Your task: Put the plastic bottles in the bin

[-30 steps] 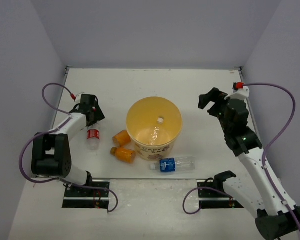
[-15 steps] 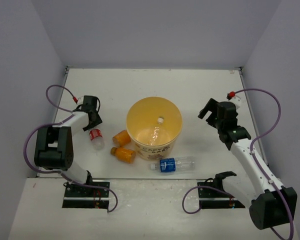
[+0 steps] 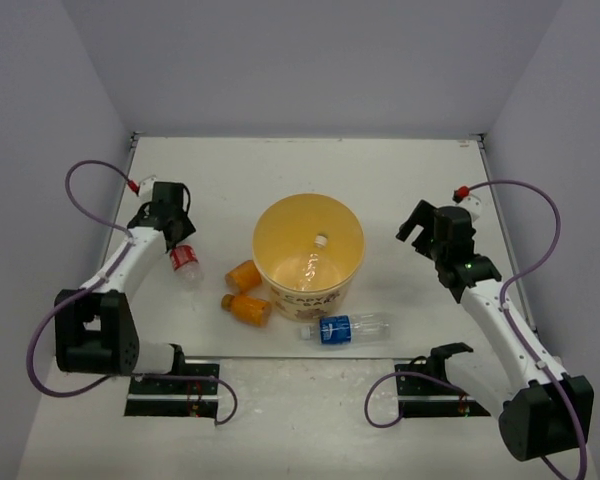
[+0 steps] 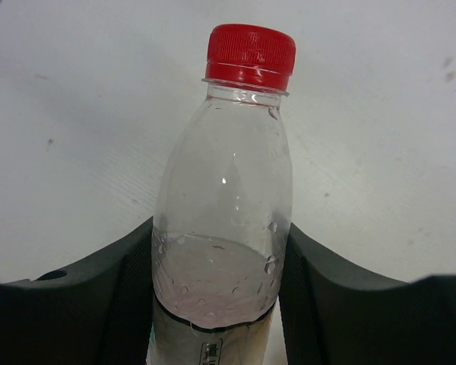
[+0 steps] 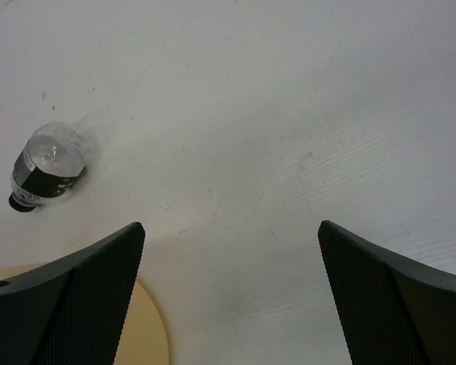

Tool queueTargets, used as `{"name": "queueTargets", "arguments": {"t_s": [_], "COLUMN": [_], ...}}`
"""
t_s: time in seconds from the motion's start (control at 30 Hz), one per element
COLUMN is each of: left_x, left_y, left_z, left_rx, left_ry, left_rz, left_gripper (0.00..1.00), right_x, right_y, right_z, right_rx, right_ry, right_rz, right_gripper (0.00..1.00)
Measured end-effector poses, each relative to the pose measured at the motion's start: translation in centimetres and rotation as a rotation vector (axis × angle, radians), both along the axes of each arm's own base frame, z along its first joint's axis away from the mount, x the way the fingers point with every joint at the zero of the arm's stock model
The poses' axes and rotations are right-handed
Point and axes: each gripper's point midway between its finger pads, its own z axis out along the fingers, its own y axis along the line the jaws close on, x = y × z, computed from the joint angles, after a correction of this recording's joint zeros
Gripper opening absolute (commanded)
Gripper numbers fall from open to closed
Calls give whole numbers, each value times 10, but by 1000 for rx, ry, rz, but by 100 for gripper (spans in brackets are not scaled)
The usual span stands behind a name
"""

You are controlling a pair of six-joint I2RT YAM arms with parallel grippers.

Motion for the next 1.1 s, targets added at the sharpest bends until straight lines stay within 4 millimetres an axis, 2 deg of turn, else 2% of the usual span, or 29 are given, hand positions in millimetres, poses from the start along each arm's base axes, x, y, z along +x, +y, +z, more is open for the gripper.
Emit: {"name": "queueTargets", "arguments": {"t_s": [0.07,0.13,0.23,0.3,0.47,0.6,0.67,0.73,0.8,0.9,1.0,1.1], "left_x": [5,11,17,15,-10,-26,-24,-19,-15,-19,-28,-37], "left_y": [-1,-7,-19,-36,-111,-141,-161,-190,-224,-270,-300,-316], "left_z": [28,65,138,188,304,356,366,366,357,333,324,323], "left_rx": [-10,-37,-80,-93,-194,-250,-270,-286,-297,-318,-335,-349], "left_ry": [-72,-177,-385,-519,-859,-1033,-1058,-1048,-1014,-943,-925,-951], "left_rz": [-3,-20,-70,-128,-429,-619,-710,-812,-920,-1064,-1164,-1227], "left_gripper": [0,0,0,0,0,0,0,0,0,0,0,0], "right_x": [-1,-4,-9,-11,-15,-18,-19,-22,-28,-38,-48,-57], "right_y": [0,-1,-3,-4,-2,2,5,8,11,13,13,13], "right_z": [3,8,19,23,22,18,17,16,15,12,7,1], "right_rx": [2,6,11,13,25,52,70,92,116,140,153,163], "right_ry": [-13,-36,-80,-102,-119,-112,-106,-98,-85,-55,-32,-15], "right_rz": [0,-1,-6,-9,5,15,23,27,29,29,29,31], "right_gripper": [99,99,99,99,99,99,99,99,99,99,99,99]}}
